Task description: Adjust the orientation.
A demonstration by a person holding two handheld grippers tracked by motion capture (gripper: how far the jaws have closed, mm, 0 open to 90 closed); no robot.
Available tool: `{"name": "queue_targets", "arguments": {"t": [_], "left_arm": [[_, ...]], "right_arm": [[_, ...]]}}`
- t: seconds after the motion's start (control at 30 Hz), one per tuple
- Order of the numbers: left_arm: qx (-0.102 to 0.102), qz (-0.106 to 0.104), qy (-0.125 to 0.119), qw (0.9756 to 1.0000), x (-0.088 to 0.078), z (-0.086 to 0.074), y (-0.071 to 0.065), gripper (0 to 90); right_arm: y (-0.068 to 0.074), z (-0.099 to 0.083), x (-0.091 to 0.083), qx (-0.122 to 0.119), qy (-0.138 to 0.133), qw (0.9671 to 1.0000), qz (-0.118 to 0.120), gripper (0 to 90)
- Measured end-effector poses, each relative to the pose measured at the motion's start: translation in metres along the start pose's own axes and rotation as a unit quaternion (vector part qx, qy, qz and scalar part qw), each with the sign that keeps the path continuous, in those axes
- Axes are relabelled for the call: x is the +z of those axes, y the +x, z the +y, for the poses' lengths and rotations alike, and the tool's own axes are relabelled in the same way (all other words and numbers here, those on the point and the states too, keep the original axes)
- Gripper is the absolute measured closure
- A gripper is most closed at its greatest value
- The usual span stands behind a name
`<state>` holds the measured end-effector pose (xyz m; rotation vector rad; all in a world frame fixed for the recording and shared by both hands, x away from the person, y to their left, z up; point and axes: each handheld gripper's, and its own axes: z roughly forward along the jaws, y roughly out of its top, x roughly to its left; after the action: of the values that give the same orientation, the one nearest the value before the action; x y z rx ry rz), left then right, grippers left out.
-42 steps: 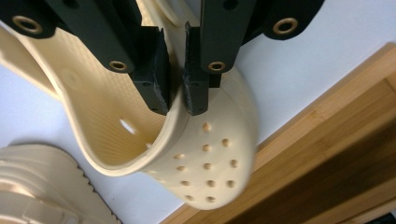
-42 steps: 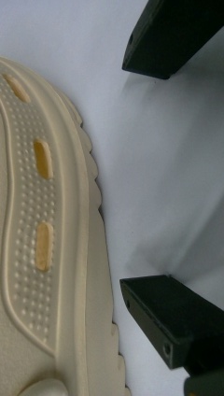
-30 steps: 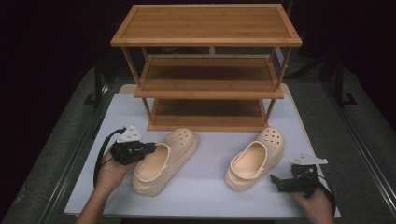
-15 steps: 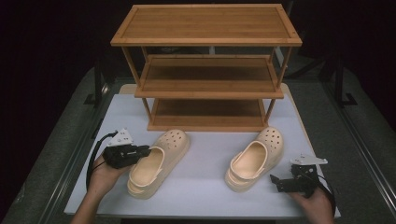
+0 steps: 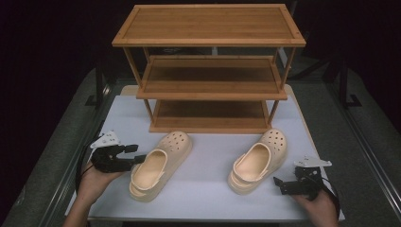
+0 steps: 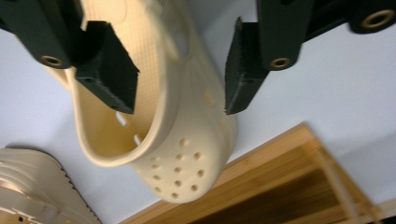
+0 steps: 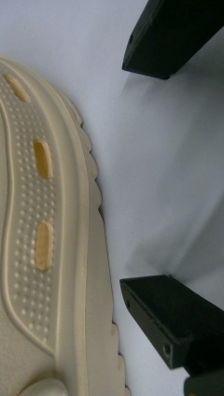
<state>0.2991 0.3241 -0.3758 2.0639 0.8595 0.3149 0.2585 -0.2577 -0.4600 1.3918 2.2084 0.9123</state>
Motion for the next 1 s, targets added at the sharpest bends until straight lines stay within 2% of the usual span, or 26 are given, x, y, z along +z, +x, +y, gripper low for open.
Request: {"name": "queue_targets", "arguments": {"t": [0.23,0.37,0.43,0.6,0.77,0.87,0.9,1.0], "left_arm": [[-0.022,0.034,-0.002,0.9992,-0.020,-0.021,0.013,32.8],[-0.028,0.055,0.001,0.9981,-0.025,-0.035,0.019,27.8],[-0.033,0.069,0.010,0.9970,-0.025,-0.046,0.022,25.8],[-0.038,0.099,0.032,0.9939,-0.020,-0.067,0.027,19.2],[-0.041,0.118,0.045,0.9912,-0.008,-0.082,0.029,12.7],[-0.042,0.115,0.054,0.9911,-0.001,-0.087,0.029,8.2],[-0.038,0.117,0.064,0.9903,0.002,-0.087,0.028,7.5],[-0.038,0.121,0.066,0.9898,0.003,-0.087,0.028,4.9]], "right_arm": [[0.000,0.000,0.000,0.000,0.000,1.0000,0.000,0.0],[0.000,0.001,0.000,-0.002,0.003,1.0000,-0.001,0.0],[0.000,0.001,0.000,-0.002,0.003,1.0000,-0.001,0.0],[0.000,0.001,0.000,-0.001,0.003,1.0000,-0.001,0.0],[0.000,0.001,0.000,0.000,0.002,1.0000,0.000,0.0],[0.000,0.001,0.000,0.000,0.004,1.0000,0.000,0.0],[0.000,0.001,0.000,0.000,0.004,1.0000,0.000,0.0],[0.000,0.001,0.000,-0.001,0.002,1.0000,-0.001,0.0]]}}
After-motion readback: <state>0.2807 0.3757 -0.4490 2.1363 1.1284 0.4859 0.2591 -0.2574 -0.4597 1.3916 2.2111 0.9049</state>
